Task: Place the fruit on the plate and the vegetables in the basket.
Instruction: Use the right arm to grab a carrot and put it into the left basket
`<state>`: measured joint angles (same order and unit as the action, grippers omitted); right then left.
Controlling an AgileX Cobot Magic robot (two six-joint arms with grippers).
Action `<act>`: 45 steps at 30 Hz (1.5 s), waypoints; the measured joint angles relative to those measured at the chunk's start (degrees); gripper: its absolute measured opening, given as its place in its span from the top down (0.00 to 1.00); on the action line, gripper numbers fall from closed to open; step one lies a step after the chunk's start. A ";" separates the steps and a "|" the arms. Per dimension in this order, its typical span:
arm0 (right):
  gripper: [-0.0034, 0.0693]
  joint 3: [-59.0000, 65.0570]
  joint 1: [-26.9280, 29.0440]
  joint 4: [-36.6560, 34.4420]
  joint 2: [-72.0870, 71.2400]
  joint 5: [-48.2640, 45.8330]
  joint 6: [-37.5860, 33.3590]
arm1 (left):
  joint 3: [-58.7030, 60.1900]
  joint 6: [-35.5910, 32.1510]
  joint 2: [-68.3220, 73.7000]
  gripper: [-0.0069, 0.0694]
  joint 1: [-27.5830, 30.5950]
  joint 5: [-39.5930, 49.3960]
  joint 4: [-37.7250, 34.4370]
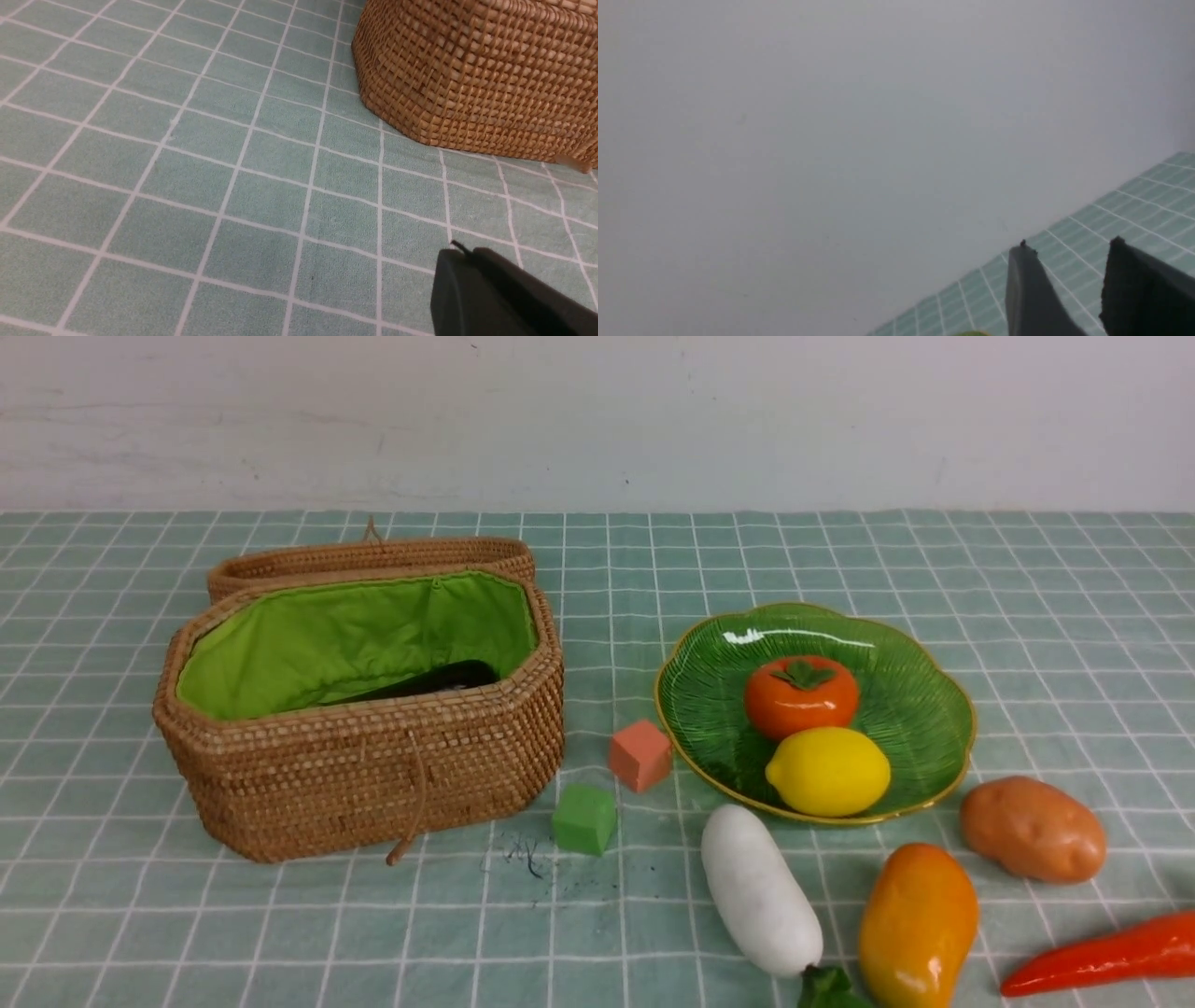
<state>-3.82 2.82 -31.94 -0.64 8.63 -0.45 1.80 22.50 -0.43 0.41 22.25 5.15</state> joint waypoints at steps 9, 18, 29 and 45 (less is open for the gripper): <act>0.62 -35.89 0.00 6.37 13.98 -30.27 -0.62 | 0.00 0.00 0.00 0.91 0.00 0.00 0.00; 0.62 -54.34 0.00 23.07 36.51 -47.11 -2.15 | 0.00 0.00 0.00 0.91 0.00 0.00 0.00; 0.61 -54.09 0.00 27.41 51.48 -65.45 8.10 | 0.00 0.00 0.00 0.91 0.00 0.00 0.00; 0.18 -42.89 0.00 30.83 80.92 -49.93 49.18 | 0.00 0.00 0.00 0.90 0.00 0.00 0.00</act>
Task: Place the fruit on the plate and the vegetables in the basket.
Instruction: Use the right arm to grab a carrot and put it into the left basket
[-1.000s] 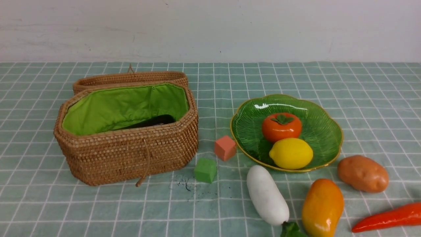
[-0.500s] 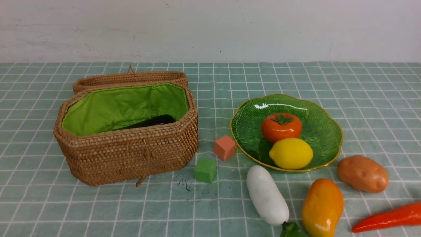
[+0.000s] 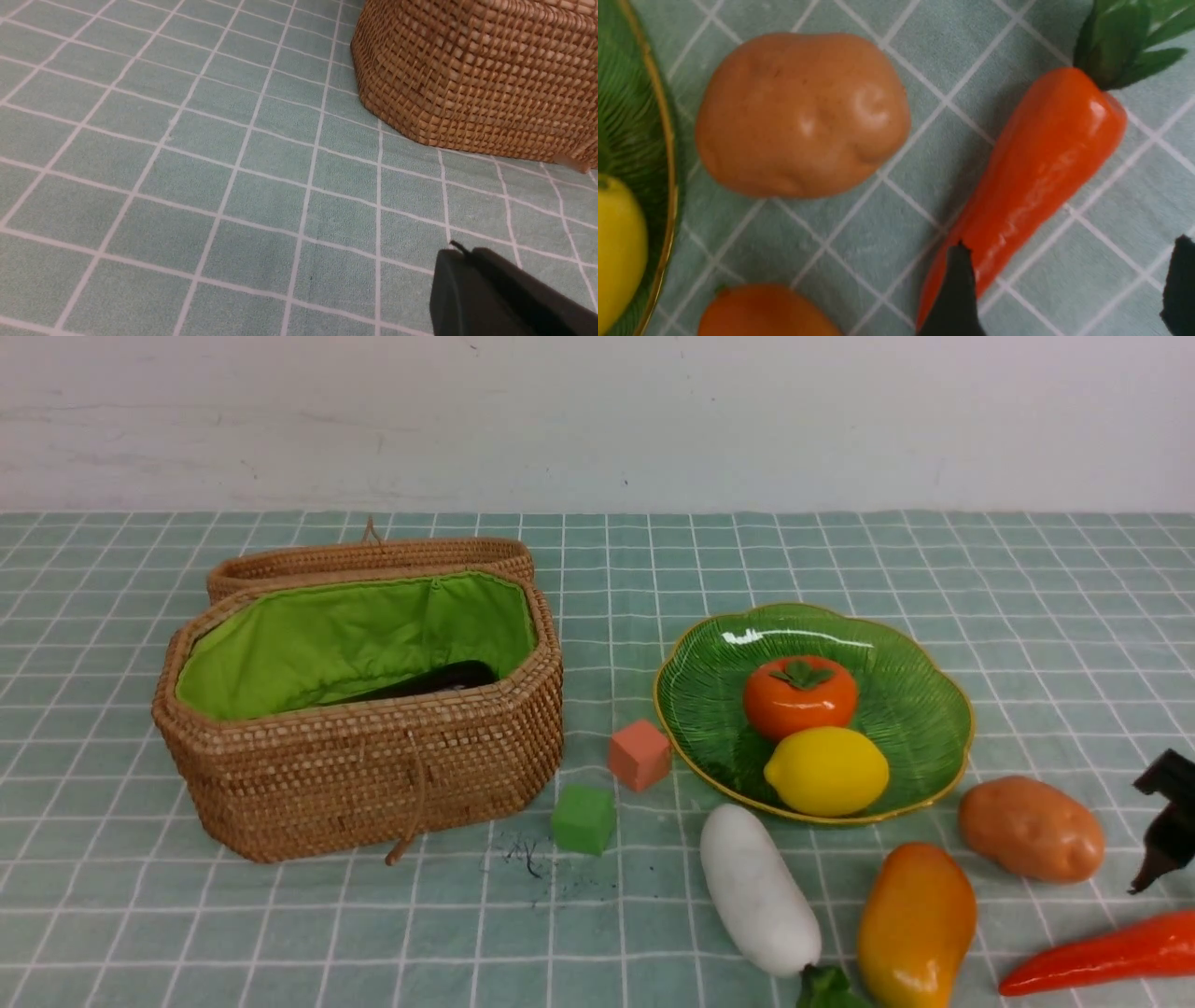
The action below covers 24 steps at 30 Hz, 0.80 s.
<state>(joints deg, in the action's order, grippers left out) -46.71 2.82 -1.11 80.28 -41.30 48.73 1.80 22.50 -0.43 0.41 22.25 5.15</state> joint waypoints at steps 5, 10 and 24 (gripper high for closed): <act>0.17 0.04 0.00 0.28 11.49 4.96 1.62 | 0.00 0.00 0.00 0.90 0.00 0.00 0.00; 0.29 -1.00 0.00 1.45 16.82 1.68 0.47 | 0.00 0.00 0.00 0.90 0.00 0.00 0.00; 0.55 -8.82 0.00 -3.84 -3.25 -13.13 -28.48 | 0.00 0.00 0.00 0.88 0.00 0.04 0.00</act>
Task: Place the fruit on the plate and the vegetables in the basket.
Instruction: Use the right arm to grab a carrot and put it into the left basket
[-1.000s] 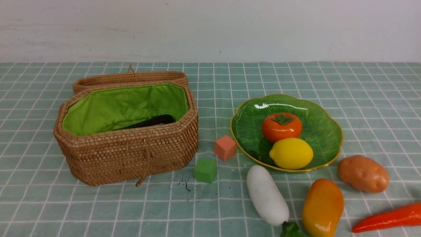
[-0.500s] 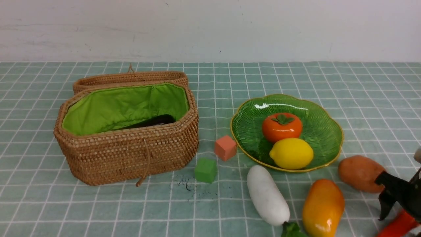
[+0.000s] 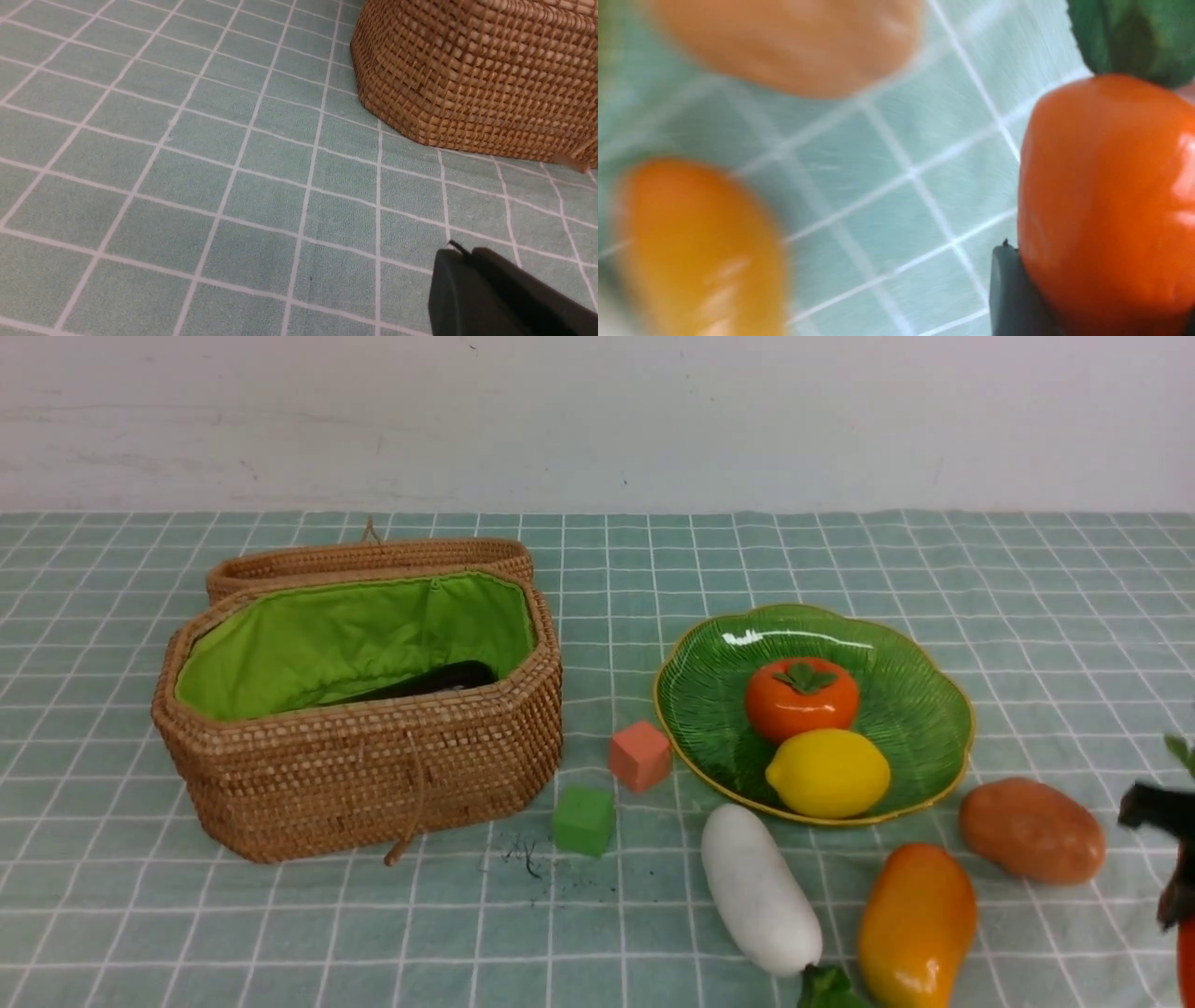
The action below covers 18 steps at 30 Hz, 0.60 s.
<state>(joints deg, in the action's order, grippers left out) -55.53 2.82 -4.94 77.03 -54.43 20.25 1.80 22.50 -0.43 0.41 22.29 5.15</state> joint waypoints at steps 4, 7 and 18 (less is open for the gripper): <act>0.55 -9.27 0.00 -9.19 -2.68 -3.65 -12.72 | 0.00 0.00 0.00 0.88 0.00 0.00 0.00; 0.55 -23.30 -0.99 -23.08 -0.30 -7.16 -26.30 | 0.00 0.00 0.00 0.87 0.00 0.00 0.00; 0.55 -49.38 -24.59 -33.80 26.27 10.78 -47.66 | 0.00 0.00 0.00 0.86 0.00 0.00 0.05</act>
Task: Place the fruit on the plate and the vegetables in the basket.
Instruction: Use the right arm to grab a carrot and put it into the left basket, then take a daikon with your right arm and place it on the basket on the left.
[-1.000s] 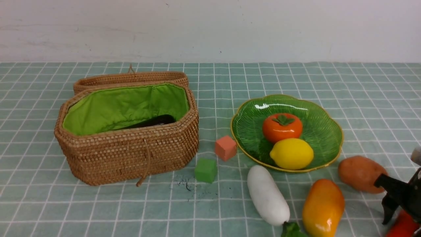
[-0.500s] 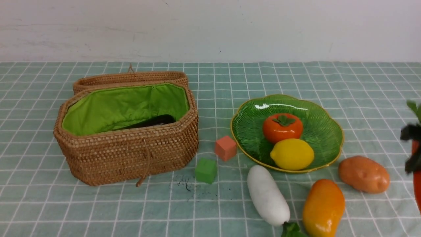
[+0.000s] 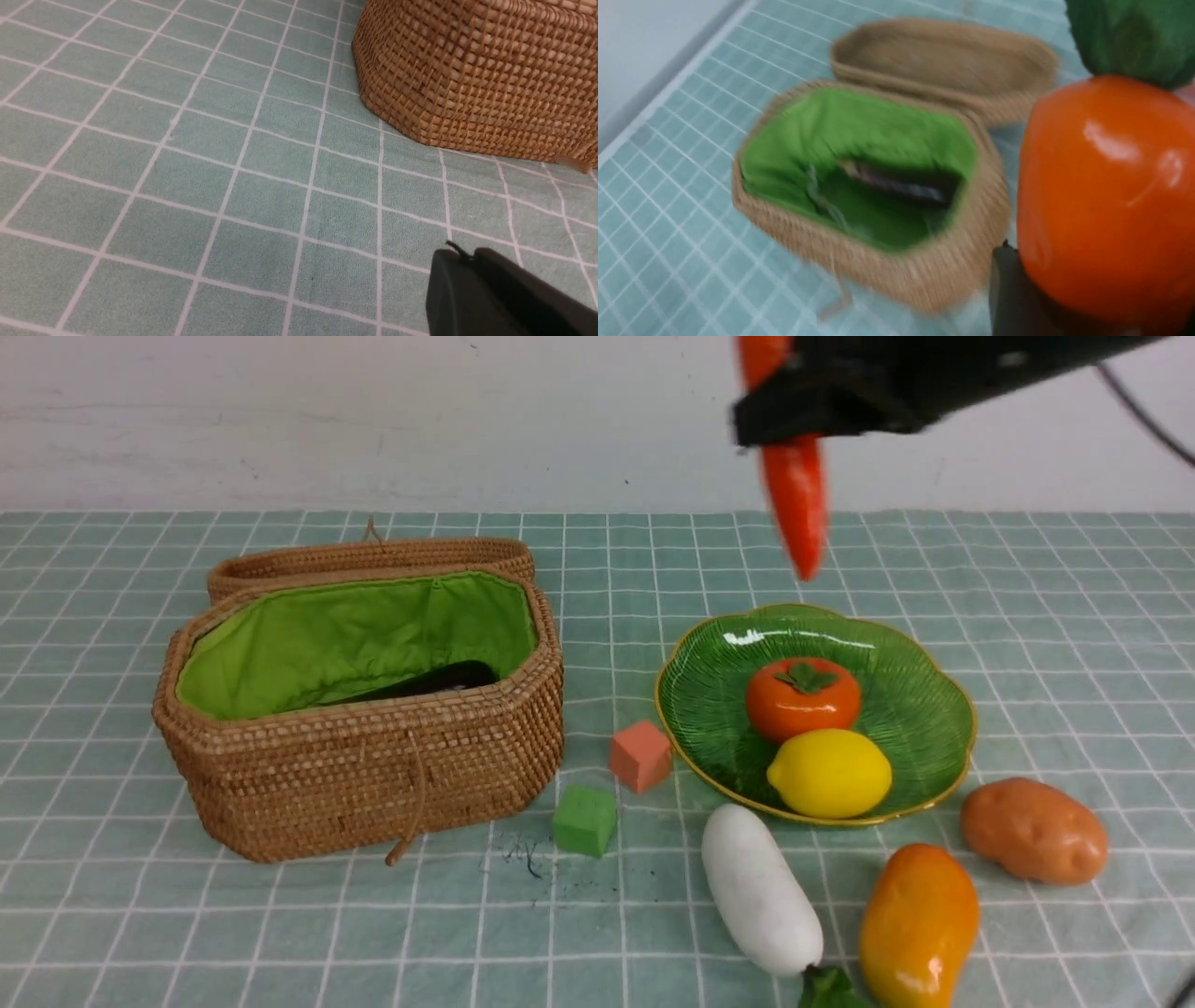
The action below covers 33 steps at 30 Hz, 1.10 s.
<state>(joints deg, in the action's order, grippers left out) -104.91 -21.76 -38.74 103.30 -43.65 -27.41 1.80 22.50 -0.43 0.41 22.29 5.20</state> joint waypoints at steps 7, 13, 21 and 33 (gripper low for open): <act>0.55 -7.61 -10.79 -8.27 15.72 19.90 -9.45 | 0.00 0.00 0.00 0.85 0.04 0.00 0.00; 0.54 -9.67 -16.67 -10.13 22.26 33.38 -15.33 | 0.00 0.00 0.00 0.84 0.04 0.00 0.00; 0.22 -9.72 -17.00 -8.29 22.20 28.02 -15.97 | 0.00 0.00 0.00 0.84 0.04 0.00 0.05; 0.11 -10.73 -14.91 25.69 0.17 -14.46 1.97 | 0.00 0.00 0.00 0.82 0.04 0.00 1.11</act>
<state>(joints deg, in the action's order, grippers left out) -115.64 -36.68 -13.05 103.47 -58.11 -25.43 1.80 22.50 -0.43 0.45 22.29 6.31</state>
